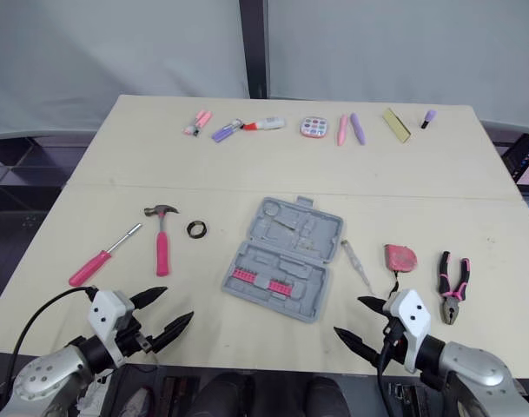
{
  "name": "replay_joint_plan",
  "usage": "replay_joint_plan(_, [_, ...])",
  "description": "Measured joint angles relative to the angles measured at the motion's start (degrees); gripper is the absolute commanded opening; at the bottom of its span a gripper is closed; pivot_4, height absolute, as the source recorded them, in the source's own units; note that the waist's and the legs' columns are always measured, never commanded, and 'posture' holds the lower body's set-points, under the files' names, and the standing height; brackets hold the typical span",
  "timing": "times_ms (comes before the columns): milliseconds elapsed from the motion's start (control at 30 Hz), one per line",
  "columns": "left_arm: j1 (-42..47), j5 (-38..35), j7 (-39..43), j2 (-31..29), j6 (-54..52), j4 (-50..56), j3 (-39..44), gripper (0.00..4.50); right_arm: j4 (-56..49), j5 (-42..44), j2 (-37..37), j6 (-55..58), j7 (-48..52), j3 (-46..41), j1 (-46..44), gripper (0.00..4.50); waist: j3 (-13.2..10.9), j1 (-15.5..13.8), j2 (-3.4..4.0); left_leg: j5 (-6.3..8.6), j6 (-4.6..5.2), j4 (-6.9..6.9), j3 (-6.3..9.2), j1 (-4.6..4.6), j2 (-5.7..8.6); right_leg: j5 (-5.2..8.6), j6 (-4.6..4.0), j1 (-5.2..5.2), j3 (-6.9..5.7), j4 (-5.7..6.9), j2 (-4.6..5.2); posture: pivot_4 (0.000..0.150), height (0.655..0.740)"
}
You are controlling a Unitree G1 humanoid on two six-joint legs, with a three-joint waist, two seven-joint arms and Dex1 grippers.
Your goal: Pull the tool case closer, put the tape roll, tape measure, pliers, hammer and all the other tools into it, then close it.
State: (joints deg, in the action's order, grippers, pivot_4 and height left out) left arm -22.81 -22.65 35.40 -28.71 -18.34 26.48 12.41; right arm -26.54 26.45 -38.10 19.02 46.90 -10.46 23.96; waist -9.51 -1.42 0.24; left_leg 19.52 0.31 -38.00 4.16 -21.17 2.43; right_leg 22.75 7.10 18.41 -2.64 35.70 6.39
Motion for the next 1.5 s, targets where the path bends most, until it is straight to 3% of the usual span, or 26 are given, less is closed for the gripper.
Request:
replay_joint_plan(100, [6.90,-7.16,-1.11,-3.32,-11.91,0.39,1.75,4.47,-0.01,0.12,0.02,0.12,0.00,-0.05,-0.74,4.50,0.00,0.10,0.01,0.00,0.00,-0.05,0.05,0.03,0.03,0.00,0.00,0.02,0.10,0.16,0.03,0.150,0.7400])
replay_joint_plan(200, [12.38,-10.13,-0.98,-5.73,-16.48,0.43,2.39,3.74,-0.01,0.26,0.02,0.47,0.00,0.03,-1.18,3.77,0.01,0.13,0.01,0.00,0.00,-0.03,0.05,0.03,0.03,0.00,0.00,0.04,0.08,0.17,0.01,0.150,0.7400])
replay_joint_plan(367, [19.08,-10.95,-1.01,-8.24,-20.54,-0.58,1.58,1.32,-0.01,1.29,-0.03,1.67,0.01,0.05,-3.28,1.35,0.01,0.46,0.03,0.00,0.00,-0.02,0.01,0.05,-0.02,0.00,0.00,0.06,0.01,0.18,-0.06,0.150,0.7400])
replay_joint_plan(400, [20.87,-10.65,-0.60,-9.00,-20.70,-1.41,0.72,0.66,-0.01,1.62,-0.04,2.33,0.00,0.08,-4.64,0.71,0.02,0.48,0.03,0.00,-0.01,-0.03,0.00,0.05,-0.01,0.00,0.00,0.06,0.00,0.18,-0.07,0.150,0.7400])
replay_joint_plan(467, [23.15,-10.04,0.02,-9.61,-20.51,-2.92,-0.43,0.00,-0.07,1.93,-0.08,2.66,0.00,0.15,-6.26,0.03,0.02,0.46,0.04,0.00,0.00,-0.03,0.00,0.06,0.00,0.00,0.00,0.06,0.01,0.20,-0.07,0.150,0.7400])
replay_joint_plan(733, [39.30,-0.42,8.79,-12.65,-13.81,-23.56,-11.27,0.00,-0.18,1.51,-0.37,8.17,-3.00,1.63,-13.34,0.03,0.02,0.18,0.04,-0.01,0.00,-0.07,0.01,0.00,0.11,0.00,0.00,0.16,-0.07,0.30,-0.03,0.150,0.7400])
replay_joint_plan(1100, [59.57,10.39,20.46,-7.19,-1.87,-54.42,-21.97,0.00,0.30,-1.35,-0.30,18.73,-9.42,6.90,-21.97,0.03,-0.01,0.77,-0.01,-0.01,0.01,-0.15,0.02,-0.05,0.24,-0.01,0.02,0.52,-0.34,1.18,0.10,0.150,0.7400])
replay_joint_plan(1333, [64.69,15.66,21.23,-1.40,5.47,-65.66,-23.63,0.00,5.87,-6.81,2.33,18.42,-12.27,11.65,-27.02,0.03,-0.02,1.64,-0.07,-0.01,0.01,-0.17,-0.01,-0.18,0.33,-0.02,0.04,1.02,-0.37,1.85,0.20,0.150,0.7400])
replay_joint_plan(1500, [65.14,17.73,20.64,1.46,7.70,-68.03,-23.70,0.00,9.24,-10.05,3.55,17.26,-13.94,12.58,-27.75,0.03,-0.02,1.65,-0.08,-0.01,0.01,-0.17,-0.01,-0.19,0.34,-0.02,0.04,1.16,-0.36,2.03,0.21,0.150,0.7400])
